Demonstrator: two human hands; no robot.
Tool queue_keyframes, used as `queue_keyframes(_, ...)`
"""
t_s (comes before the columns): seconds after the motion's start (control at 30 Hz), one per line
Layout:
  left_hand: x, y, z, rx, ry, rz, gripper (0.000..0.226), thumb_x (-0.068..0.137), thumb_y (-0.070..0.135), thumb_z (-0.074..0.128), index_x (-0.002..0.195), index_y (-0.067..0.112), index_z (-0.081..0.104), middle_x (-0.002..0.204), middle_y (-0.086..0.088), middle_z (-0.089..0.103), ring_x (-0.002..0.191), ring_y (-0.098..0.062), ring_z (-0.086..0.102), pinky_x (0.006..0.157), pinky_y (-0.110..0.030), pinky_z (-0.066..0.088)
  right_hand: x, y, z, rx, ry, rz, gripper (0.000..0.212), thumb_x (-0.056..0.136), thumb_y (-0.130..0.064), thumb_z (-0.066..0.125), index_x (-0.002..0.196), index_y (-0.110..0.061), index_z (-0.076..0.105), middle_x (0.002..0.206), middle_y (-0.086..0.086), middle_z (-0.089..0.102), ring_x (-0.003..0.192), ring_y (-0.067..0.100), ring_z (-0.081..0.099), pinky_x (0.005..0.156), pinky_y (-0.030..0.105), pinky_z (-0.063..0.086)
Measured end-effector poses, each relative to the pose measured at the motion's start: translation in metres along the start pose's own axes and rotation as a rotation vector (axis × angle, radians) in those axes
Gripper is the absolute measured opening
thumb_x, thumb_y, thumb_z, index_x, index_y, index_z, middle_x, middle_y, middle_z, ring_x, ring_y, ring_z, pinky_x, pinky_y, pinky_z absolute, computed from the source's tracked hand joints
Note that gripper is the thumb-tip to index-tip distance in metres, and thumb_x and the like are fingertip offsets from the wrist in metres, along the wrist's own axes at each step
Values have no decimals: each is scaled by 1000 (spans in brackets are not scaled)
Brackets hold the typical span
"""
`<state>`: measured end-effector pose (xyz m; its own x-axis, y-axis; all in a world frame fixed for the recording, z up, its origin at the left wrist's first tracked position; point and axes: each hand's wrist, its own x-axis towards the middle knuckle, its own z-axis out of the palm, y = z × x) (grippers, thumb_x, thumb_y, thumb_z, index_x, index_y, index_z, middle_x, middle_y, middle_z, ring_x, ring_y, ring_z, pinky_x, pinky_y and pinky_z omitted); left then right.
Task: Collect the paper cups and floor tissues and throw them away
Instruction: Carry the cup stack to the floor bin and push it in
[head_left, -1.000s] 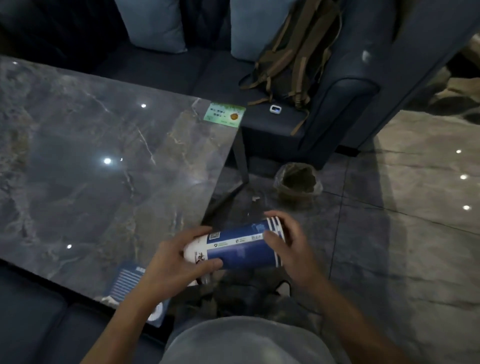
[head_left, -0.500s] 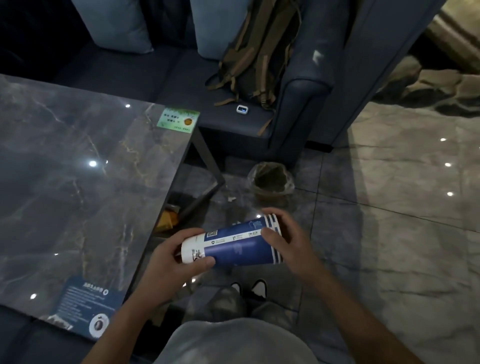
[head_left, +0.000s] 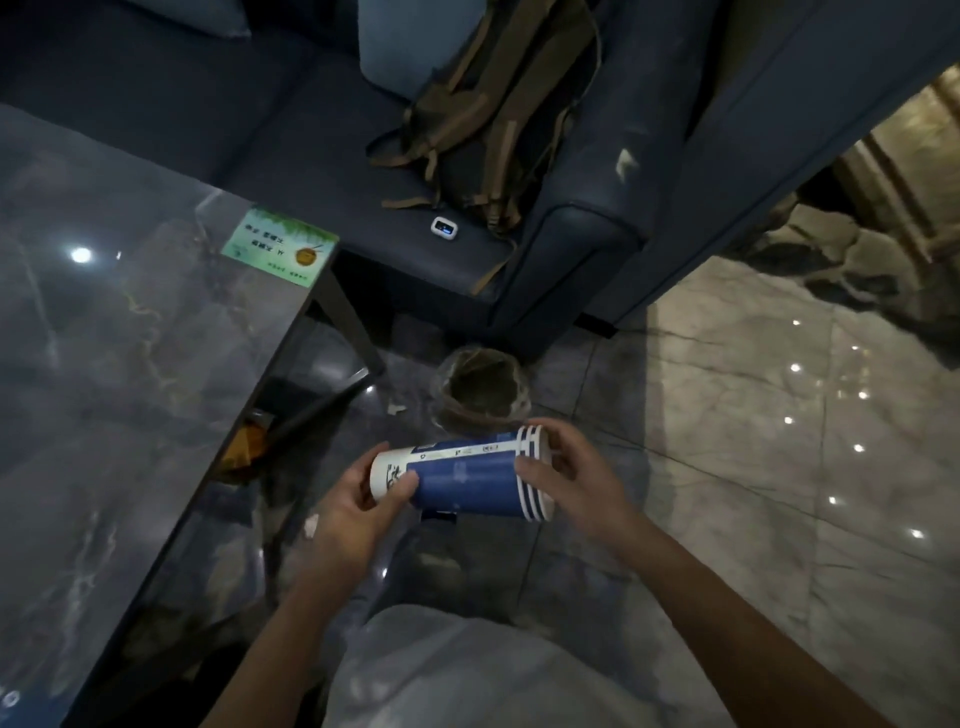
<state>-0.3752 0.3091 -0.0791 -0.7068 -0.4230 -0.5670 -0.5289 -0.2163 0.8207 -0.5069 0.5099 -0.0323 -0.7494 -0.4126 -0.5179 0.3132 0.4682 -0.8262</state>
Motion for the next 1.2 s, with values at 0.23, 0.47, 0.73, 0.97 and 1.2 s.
queue_keyframes(0.23, 34, 14, 15, -170, 84, -133, 33, 102, 10, 52, 134, 8, 58, 126, -14, 67, 113, -26, 67, 84, -21, 60, 64, -23, -35, -81, -131, -13, 52, 60, -59, 70, 108, -45, 57, 115, -9, 64, 105, 6, 64, 84, 31, 58)
queue_keyframes(0.47, 55, 12, 70, -276, 307, -230, 24, 100, 4, 54, 122, -2, 64, 120, -17, 70, 106, -34, 69, 74, -20, 62, 133, -4, -82, -138, -293, -64, 57, 62, -58, 70, 114, -38, 56, 120, -5, 63, 109, 10, 62, 80, 21, 50)
queue_keyframes(0.73, 84, -30, 152, -432, 448, -332, 20, 100, 4, 55, 107, 13, 71, 99, -6, 76, 96, -23, 70, 87, -34, 56, 207, 49, -109, -176, -346, -28, 53, 64, -53, 72, 112, -40, 55, 120, -4, 63, 108, 10, 62, 86, 27, 53)
queue_keyframes(0.97, 174, -107, 175, -526, 493, -358, 23, 97, 0, 57, 118, -2, 67, 118, -20, 68, 112, -31, 63, 105, -43, 47, 277, 137, -87, -237, -262, -63, 58, 71, -52, 74, 122, -31, 56, 123, -4, 61, 112, 12, 60, 83, 18, 48)
queue_keyframes(1.2, 306, -209, 182, -446, 429, -263, 17, 97, 8, 60, 104, 19, 71, 119, -17, 71, 115, -31, 67, 93, -32, 54, 374, 231, -51, -307, -103, -228, 68, 68, -56, 66, 127, -25, 54, 128, -1, 60, 116, 16, 59, 99, 45, 50)
